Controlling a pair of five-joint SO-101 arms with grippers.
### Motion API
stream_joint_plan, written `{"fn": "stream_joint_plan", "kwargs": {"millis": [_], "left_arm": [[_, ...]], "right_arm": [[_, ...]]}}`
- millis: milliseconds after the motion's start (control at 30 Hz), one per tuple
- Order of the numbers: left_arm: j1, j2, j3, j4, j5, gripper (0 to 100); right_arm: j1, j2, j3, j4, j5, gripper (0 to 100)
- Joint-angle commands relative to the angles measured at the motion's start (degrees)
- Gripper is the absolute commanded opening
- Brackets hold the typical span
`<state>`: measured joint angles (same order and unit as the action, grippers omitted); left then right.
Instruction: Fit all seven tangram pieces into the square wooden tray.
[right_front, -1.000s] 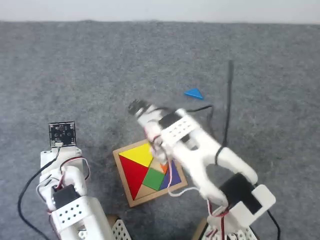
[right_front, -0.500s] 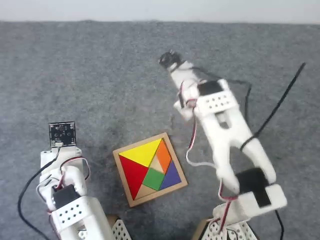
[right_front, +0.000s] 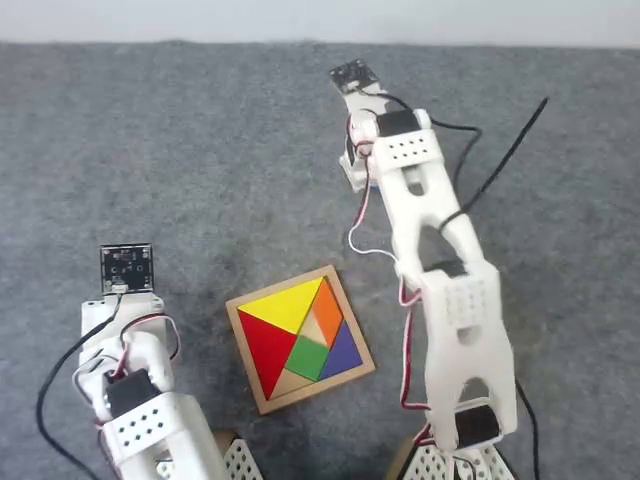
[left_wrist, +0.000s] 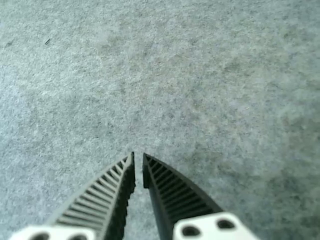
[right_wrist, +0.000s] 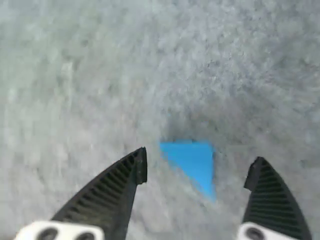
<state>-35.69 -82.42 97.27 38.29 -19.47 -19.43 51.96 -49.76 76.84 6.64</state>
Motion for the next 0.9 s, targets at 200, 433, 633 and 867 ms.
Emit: {"fn": "stream_joint_plan", "kwargs": {"millis": [200, 433, 633, 867], "left_arm": [[0.35, -0.97, -0.48, 0.26, -0.44, 3], [0.35, -0.97, -0.48, 0.26, -0.44, 3], [0.35, -0.97, -0.48, 0.26, -0.44, 2], [3.52, -1.05, -0.48, 1.23, -0.53, 1]], "right_arm": [[1.36, 22.99, -42.37, 5.85, -7.91, 13.0], [1.1, 26.51, -45.89, 12.44, 8.79, 12.1], [1.19, 26.86, -45.19, 17.63, 15.38, 3.7], [1.19, 27.21, -46.77, 25.1, 22.24, 0.8]]}}
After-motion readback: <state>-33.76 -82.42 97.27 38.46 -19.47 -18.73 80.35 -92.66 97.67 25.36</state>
